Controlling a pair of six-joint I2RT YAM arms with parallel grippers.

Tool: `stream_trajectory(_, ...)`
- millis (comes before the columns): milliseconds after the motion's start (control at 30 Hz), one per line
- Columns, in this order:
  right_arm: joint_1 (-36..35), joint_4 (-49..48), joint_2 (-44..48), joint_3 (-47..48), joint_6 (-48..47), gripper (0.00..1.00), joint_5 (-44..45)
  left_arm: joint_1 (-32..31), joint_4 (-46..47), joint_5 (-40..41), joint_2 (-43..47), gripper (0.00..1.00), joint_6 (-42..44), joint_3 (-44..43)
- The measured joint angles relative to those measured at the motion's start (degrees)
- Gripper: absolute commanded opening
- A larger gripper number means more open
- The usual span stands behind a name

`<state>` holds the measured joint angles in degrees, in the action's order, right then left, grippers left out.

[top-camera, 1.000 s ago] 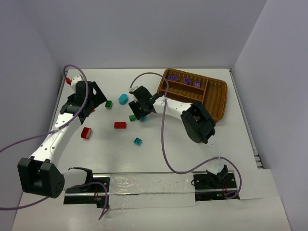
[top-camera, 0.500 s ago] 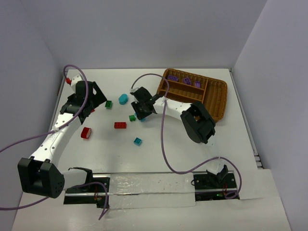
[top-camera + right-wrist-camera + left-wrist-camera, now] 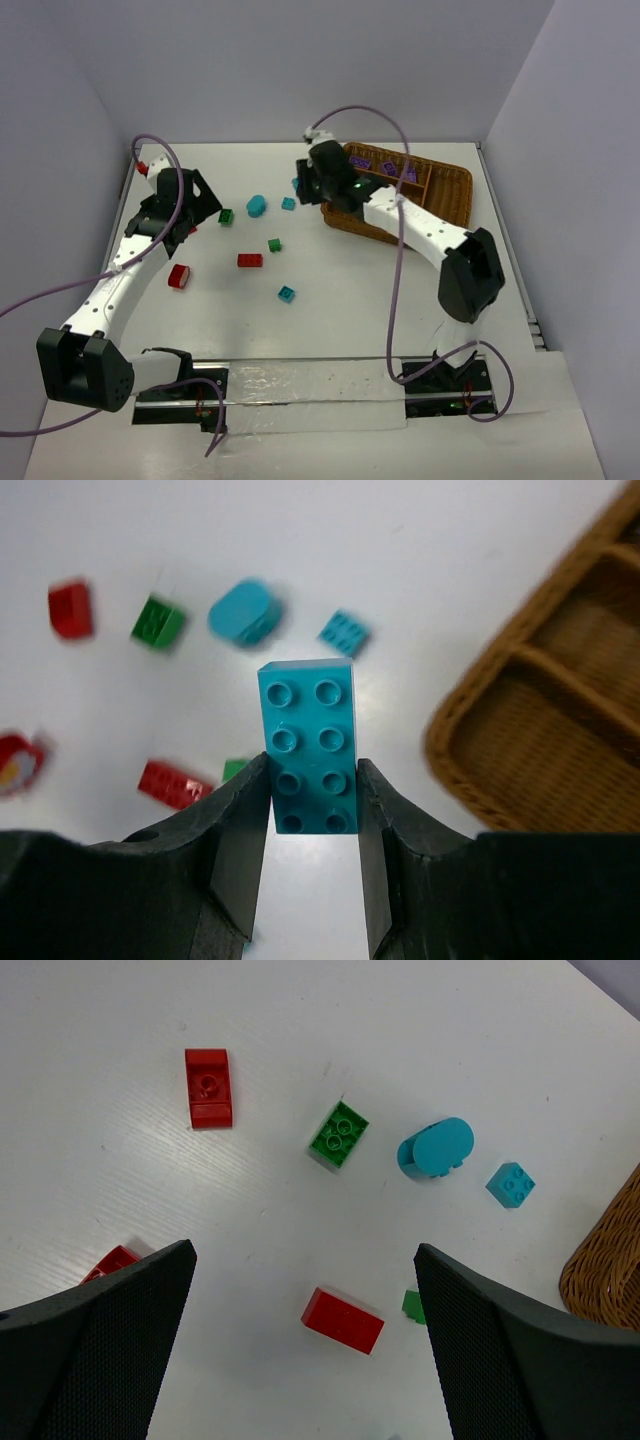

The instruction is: Sort the legos into containers by color

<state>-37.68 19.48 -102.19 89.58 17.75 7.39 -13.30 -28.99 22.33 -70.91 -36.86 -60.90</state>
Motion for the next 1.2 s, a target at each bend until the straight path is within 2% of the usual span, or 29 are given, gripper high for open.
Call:
stream_trajectory(133, 7.66, -1.49, 0.58, -0.23, 4.91, 0.08, 3.51, 0.0, -0.02, 0.0, 0.13, 0.99, 0.0, 0.0)
stream_trajectory(333, 15.74, 0.13, -6.62, 0.02, 8.42, 0.09, 7.16, 0.0, 0.0, 0.01, 0.32, 0.99, 0.01, 0.0)
stream_trajectory(567, 17.78, 2.85, -13.45, 1.67, 9.59, 0.12, 8.76, 0.0, 0.0, 0.0, 0.41, 0.99, 0.0, 0.0)
stream_trajectory(833, 18.46, 3.01, -15.62, 5.06, 10.12, 0.13, 9.62, 0.0, -0.01, 0.0, 0.41, 0.99, 0.02, 0.0)
stream_trajectory(967, 19.12, 3.3, -16.75, 6.26, 10.54, 0.18, 9.59, 0.0, 0.0, 0.0, 0.41, 0.99, 0.02, 0.0)
stream_trajectory(1033, 19.49, 3.59, -18.08, 7.97, 10.66, 0.3, 9.69, 0.0, 0.0, 0.0, 0.41, 0.99, 0.02, 0.0)
stream_trajectory(1133, 19.85, 3.76, -20.52, 10.61, 10.71, 0.65, 9.89, 0.0, 0.0, 0.0, 0.41, 0.99, 0.02, 0.0)
stream_trajectory(1200, 19.95, 4.1, -21.97, 11.88, 10.66, 0.75, 9.84, 0.0, -0.02, 0.0, 0.41, 0.99, 0.04, 0.0)
